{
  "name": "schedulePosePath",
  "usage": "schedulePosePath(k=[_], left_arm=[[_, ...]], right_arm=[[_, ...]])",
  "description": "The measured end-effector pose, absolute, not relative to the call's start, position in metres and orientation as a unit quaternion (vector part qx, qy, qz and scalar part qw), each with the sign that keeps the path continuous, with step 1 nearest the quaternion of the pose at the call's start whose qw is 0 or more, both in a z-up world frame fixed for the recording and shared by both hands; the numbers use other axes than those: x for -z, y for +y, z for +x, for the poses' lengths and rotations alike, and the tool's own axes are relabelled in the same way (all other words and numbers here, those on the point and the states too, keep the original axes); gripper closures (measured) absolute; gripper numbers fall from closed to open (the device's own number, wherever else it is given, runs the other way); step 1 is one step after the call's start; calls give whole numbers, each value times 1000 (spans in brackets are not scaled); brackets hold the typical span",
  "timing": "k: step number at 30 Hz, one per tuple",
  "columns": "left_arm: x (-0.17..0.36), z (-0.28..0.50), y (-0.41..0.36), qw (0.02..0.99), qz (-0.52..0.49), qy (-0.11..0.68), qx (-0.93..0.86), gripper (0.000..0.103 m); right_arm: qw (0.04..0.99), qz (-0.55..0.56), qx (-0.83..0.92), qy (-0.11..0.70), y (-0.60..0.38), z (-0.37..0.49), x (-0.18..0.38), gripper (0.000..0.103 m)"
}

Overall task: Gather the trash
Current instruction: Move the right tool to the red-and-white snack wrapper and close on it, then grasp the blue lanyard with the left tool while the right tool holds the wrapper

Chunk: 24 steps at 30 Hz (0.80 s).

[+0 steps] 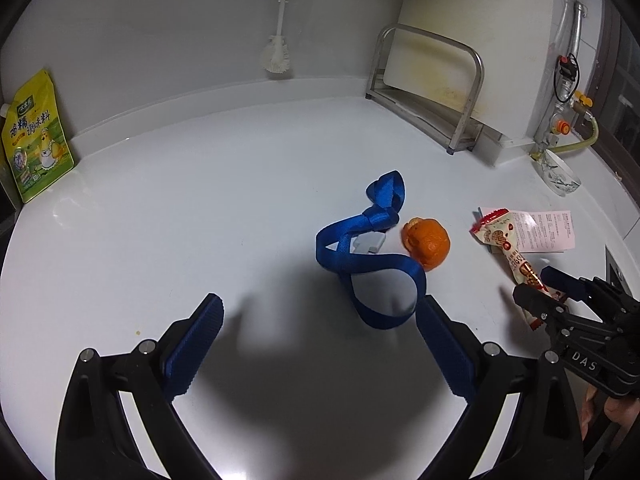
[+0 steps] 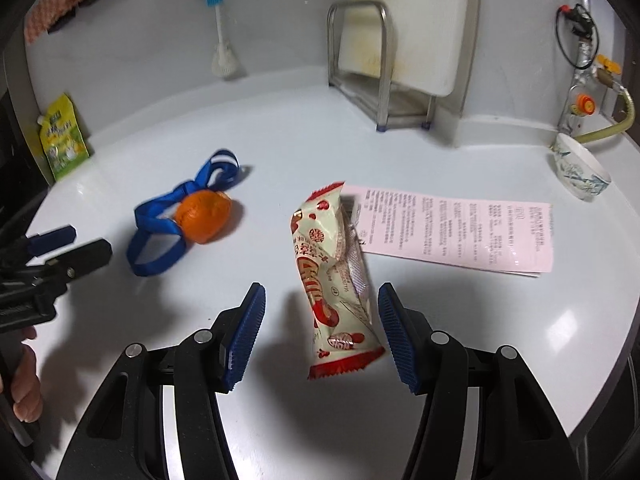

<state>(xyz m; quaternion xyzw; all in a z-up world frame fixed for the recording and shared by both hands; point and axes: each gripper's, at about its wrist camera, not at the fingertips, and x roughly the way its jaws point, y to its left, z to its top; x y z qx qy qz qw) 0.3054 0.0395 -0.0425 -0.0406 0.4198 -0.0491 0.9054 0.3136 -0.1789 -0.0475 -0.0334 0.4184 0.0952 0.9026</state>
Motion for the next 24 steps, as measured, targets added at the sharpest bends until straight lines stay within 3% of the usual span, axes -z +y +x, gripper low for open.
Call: schedulePosePath(k=[4, 7, 8, 24], left_arm=[[47, 313, 41, 900, -52, 430, 51, 8], [48, 316, 39, 900, -48, 430, 49, 8], [48, 317, 39, 900, -47, 430, 49, 8], [51, 348, 25, 904, 0, 426, 44, 8]], right_arm=[[903, -33, -94, 418, -177, 318, 47, 57], [898, -22, -98, 428, -178, 323, 50, 85], [898, -16, -100, 429, -179, 323, 49, 89], [910, 31, -122, 394, -210, 272, 22, 91]])
